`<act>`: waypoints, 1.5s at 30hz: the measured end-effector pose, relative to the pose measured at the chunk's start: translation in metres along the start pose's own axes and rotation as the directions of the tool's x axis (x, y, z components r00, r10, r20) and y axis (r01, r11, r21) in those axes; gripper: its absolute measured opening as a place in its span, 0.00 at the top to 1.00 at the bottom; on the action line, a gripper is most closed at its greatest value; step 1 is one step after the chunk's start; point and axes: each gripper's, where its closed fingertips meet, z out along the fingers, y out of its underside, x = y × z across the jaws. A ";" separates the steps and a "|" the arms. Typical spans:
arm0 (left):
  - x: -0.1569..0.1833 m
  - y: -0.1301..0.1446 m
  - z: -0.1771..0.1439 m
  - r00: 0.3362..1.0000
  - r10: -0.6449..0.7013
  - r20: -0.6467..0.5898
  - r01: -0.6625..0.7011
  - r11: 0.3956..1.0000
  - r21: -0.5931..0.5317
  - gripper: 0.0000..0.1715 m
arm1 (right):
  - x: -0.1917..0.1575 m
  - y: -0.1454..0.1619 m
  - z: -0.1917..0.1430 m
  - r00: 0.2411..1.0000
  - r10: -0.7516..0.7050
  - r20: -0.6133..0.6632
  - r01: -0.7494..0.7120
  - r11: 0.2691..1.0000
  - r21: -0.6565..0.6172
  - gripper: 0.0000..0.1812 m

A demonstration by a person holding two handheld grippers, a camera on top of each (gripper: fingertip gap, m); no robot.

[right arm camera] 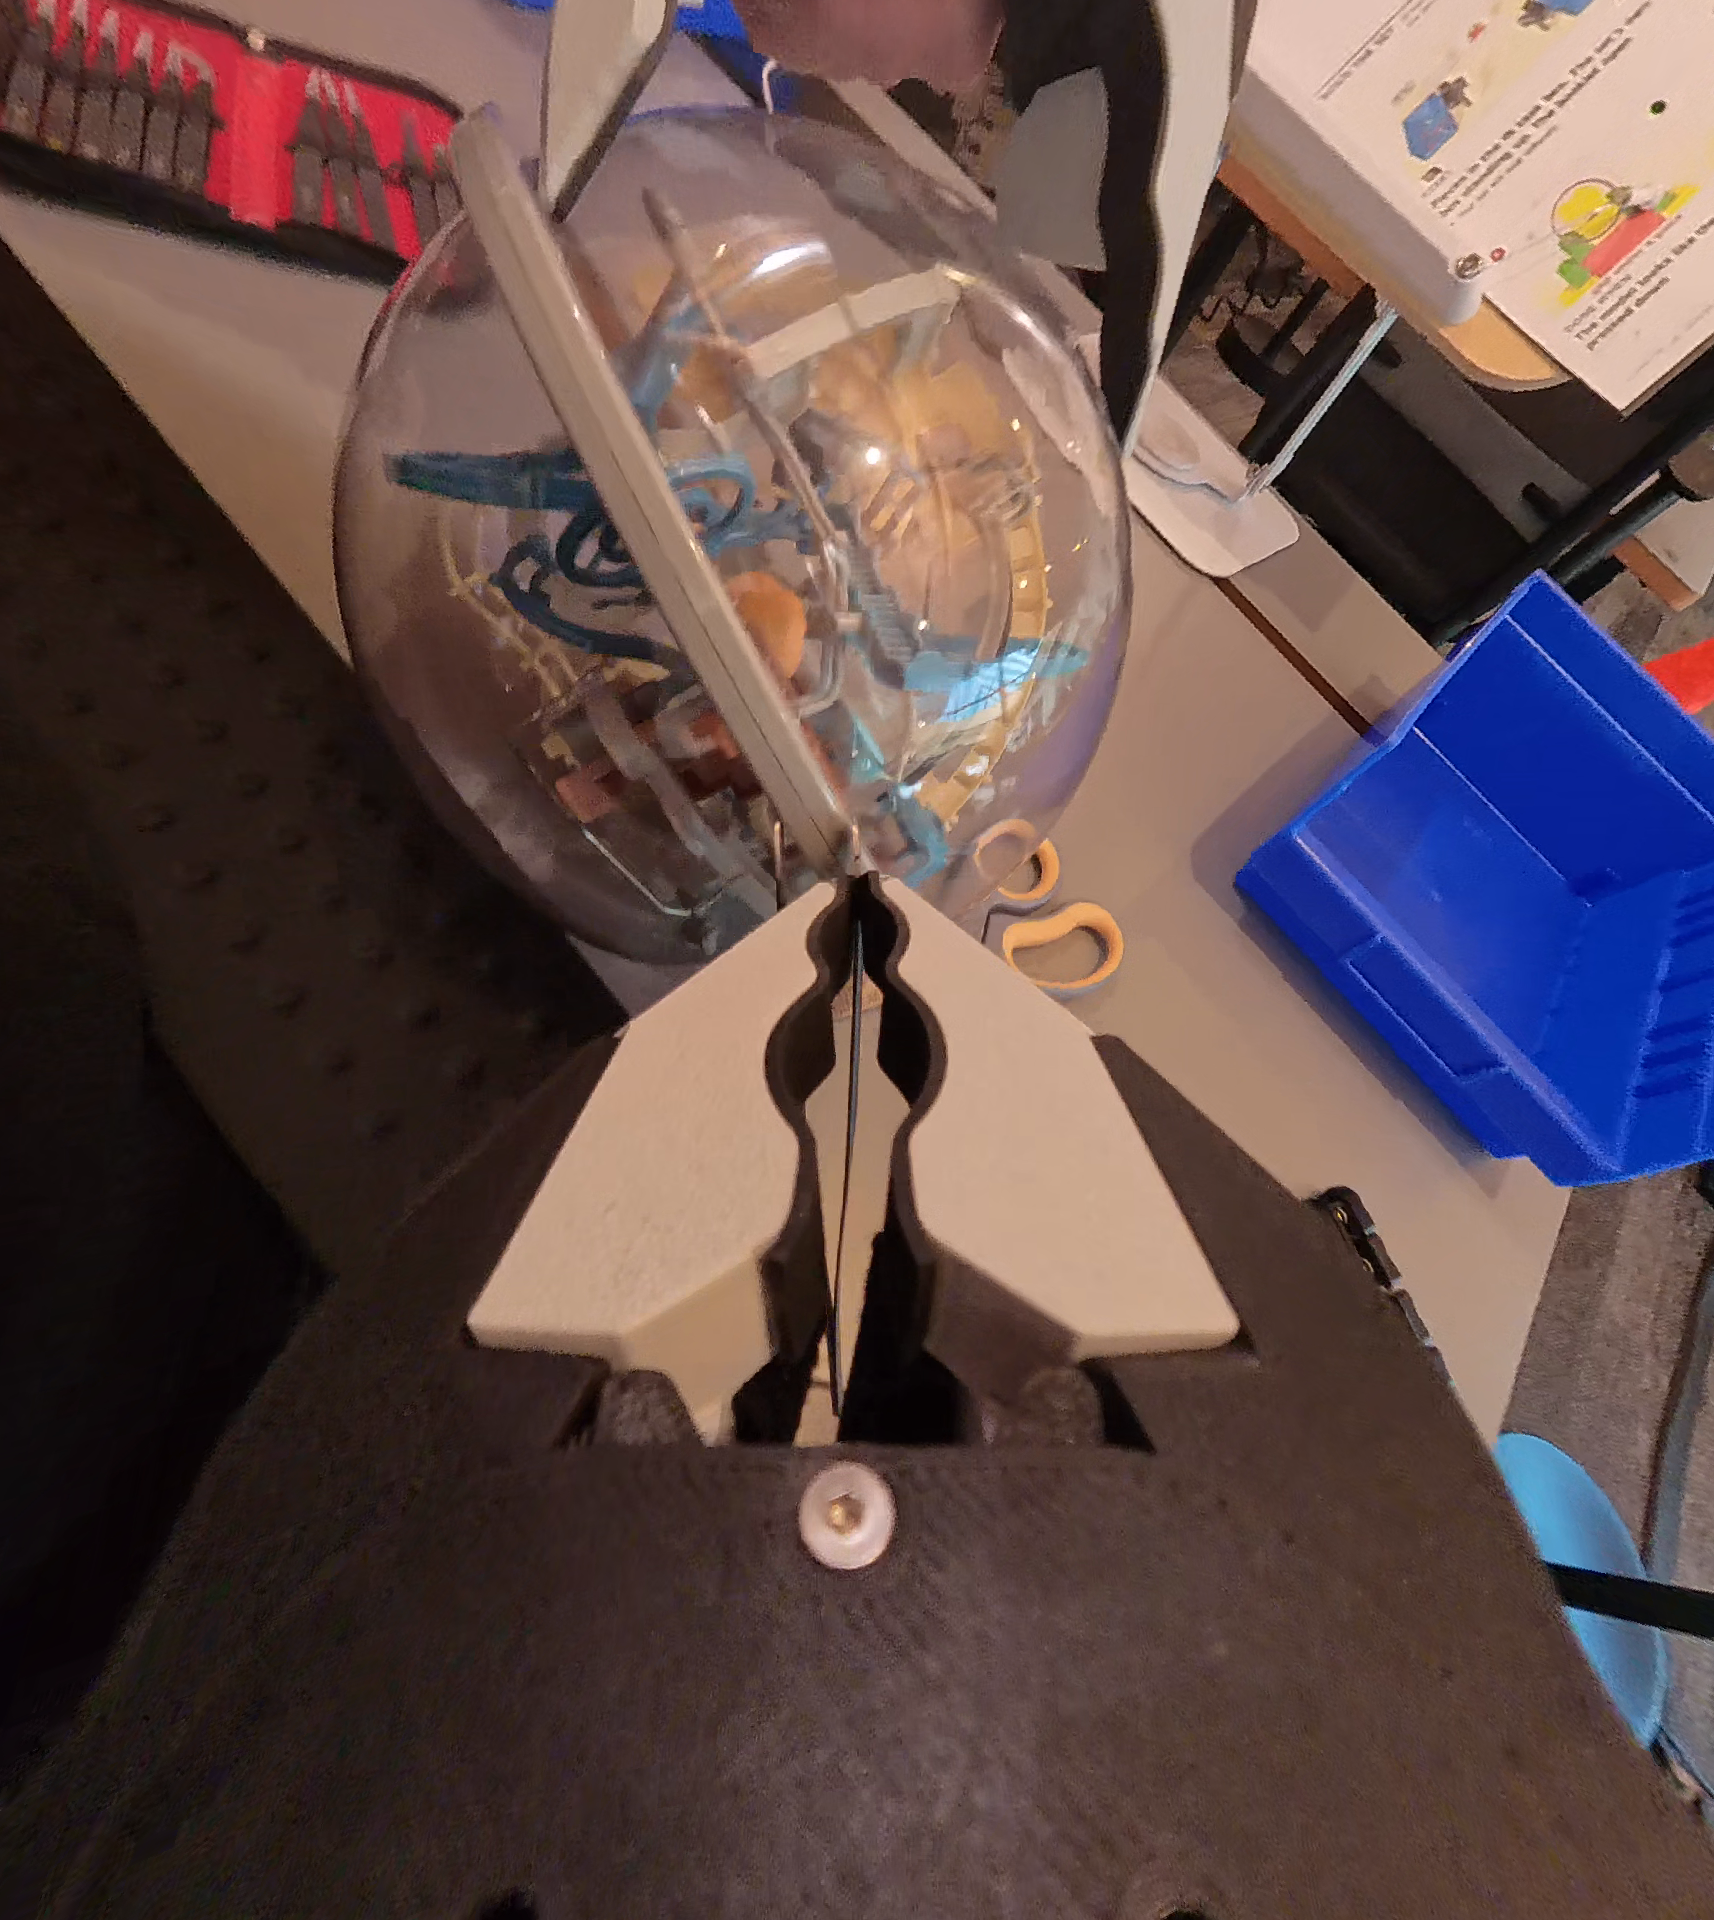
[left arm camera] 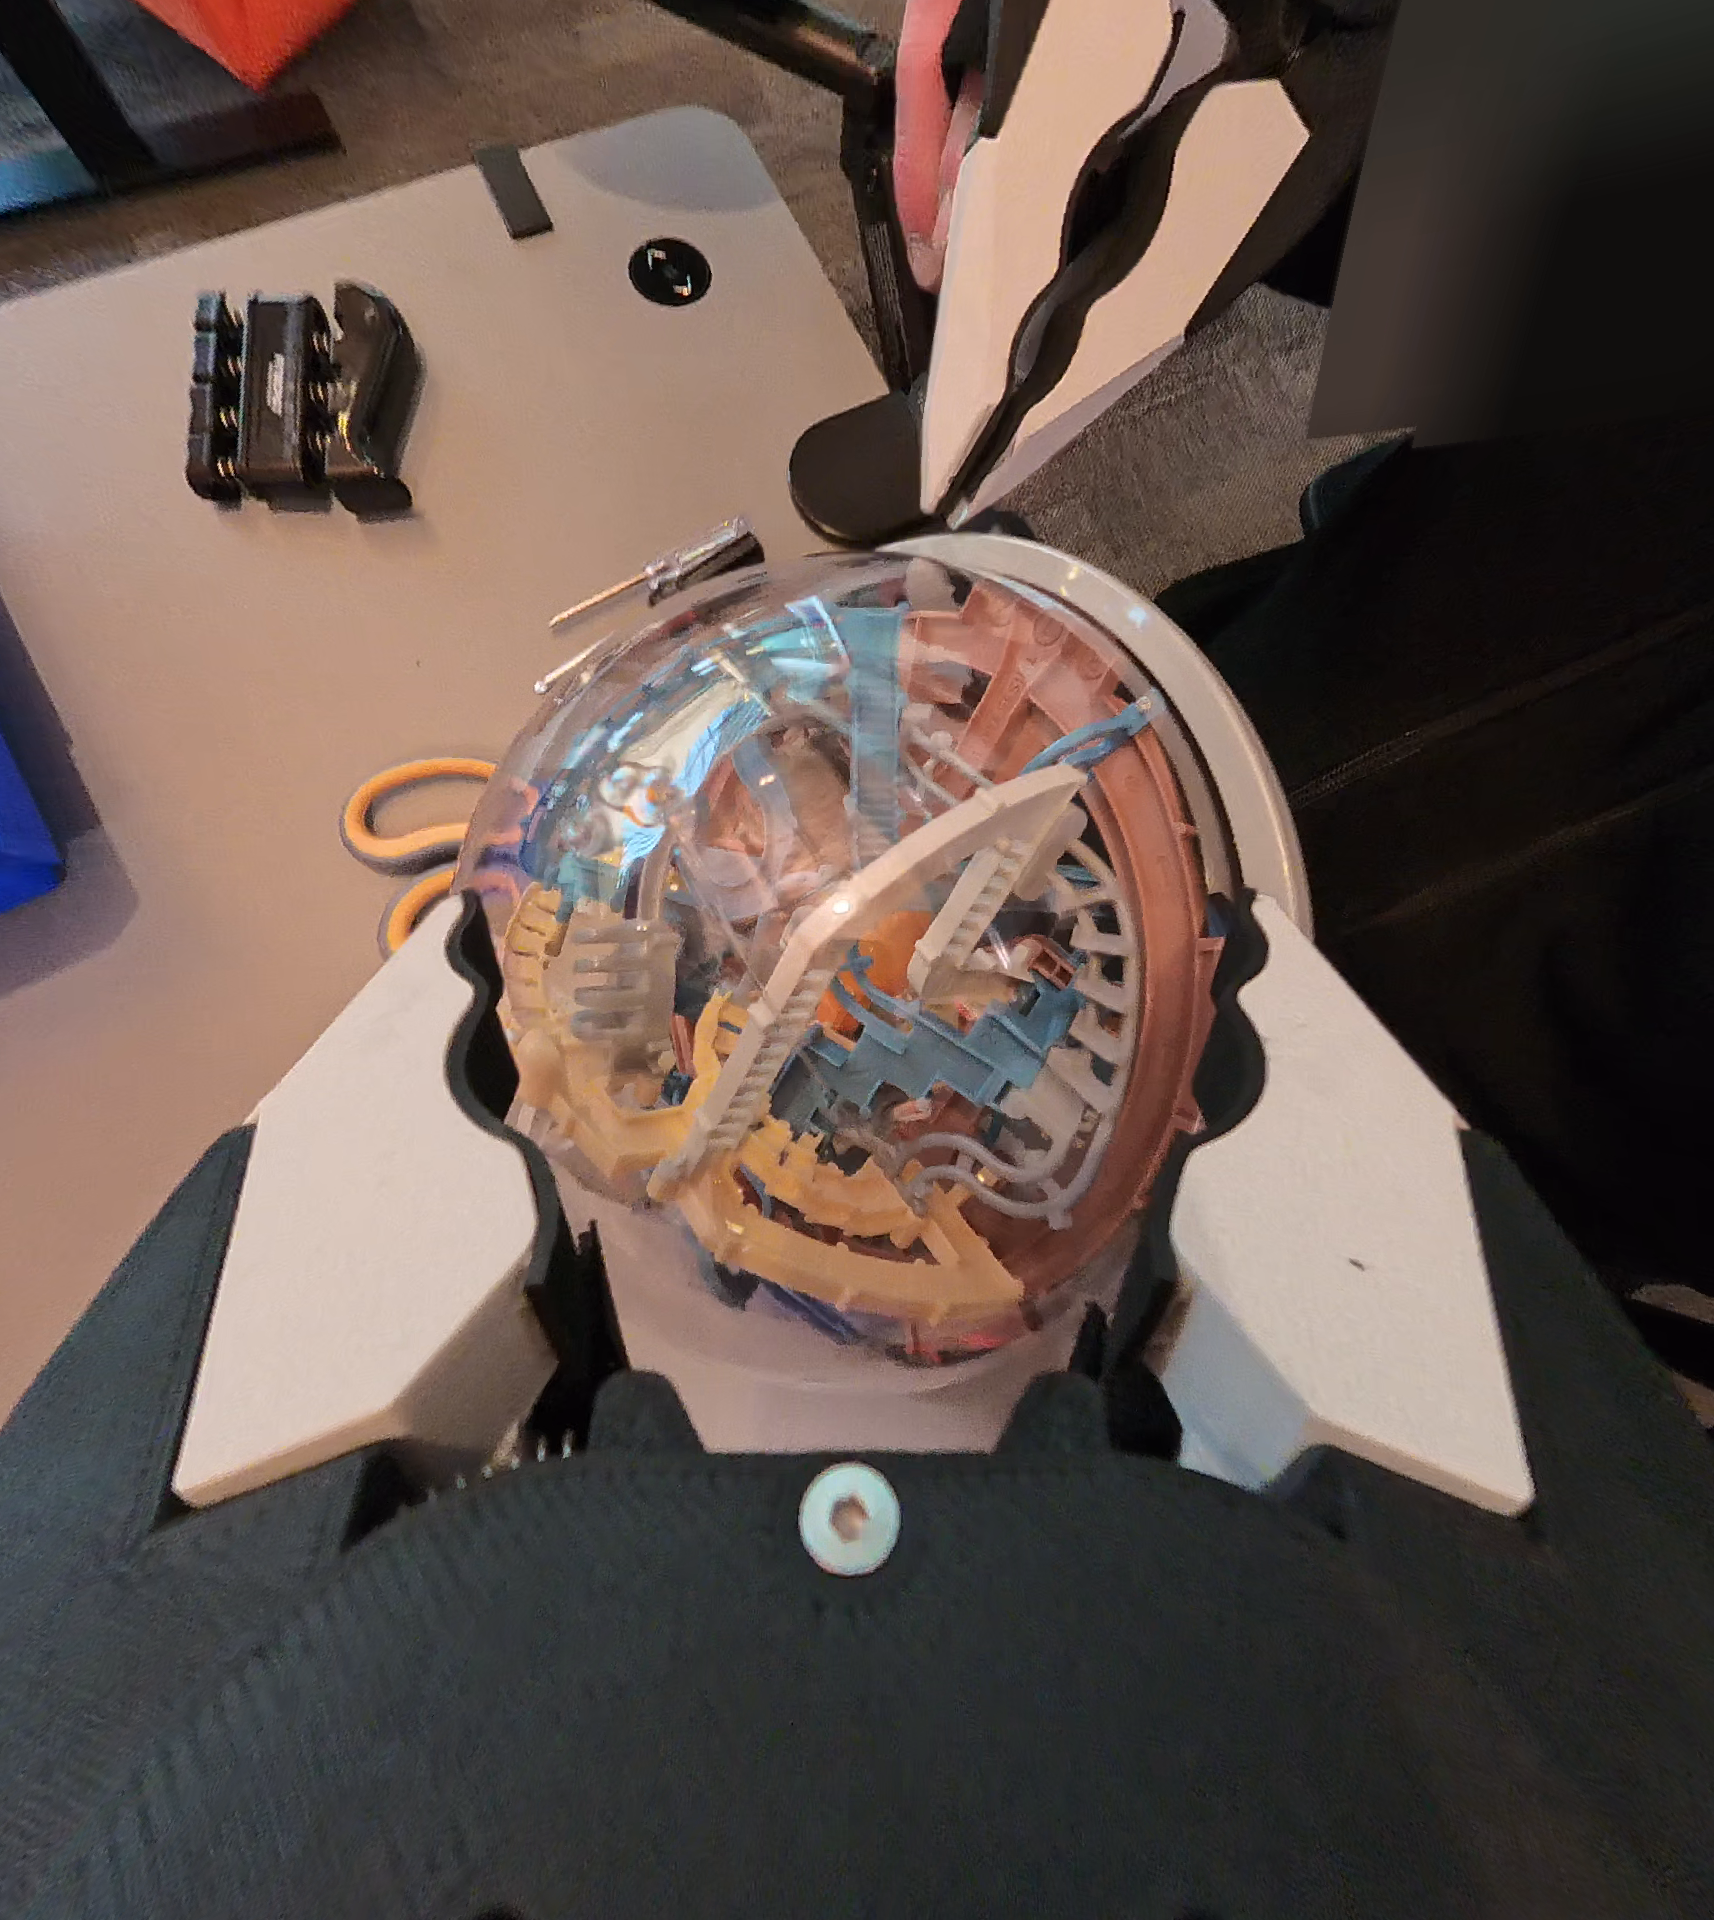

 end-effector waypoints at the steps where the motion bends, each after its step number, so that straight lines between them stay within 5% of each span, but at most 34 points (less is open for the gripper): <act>1: 0.001 -0.002 0.001 1.000 0.002 0.005 -0.002 1.000 0.013 0.23 | -0.001 0.001 -0.003 1.000 -0.014 -0.003 0.014 1.000 -0.009 1.00; 18: 0.003 -0.024 0.020 0.999 -0.025 0.043 0.017 0.984 0.178 0.23 | -0.003 0.027 -0.011 0.977 -0.214 -0.017 0.209 0.963 -0.172 1.00; 45: 0.004 -0.024 0.020 0.994 -0.055 0.092 0.034 0.976 0.216 0.23 | -0.003 0.033 -0.009 0.962 -0.273 -0.011 0.261 0.932 -0.252 1.00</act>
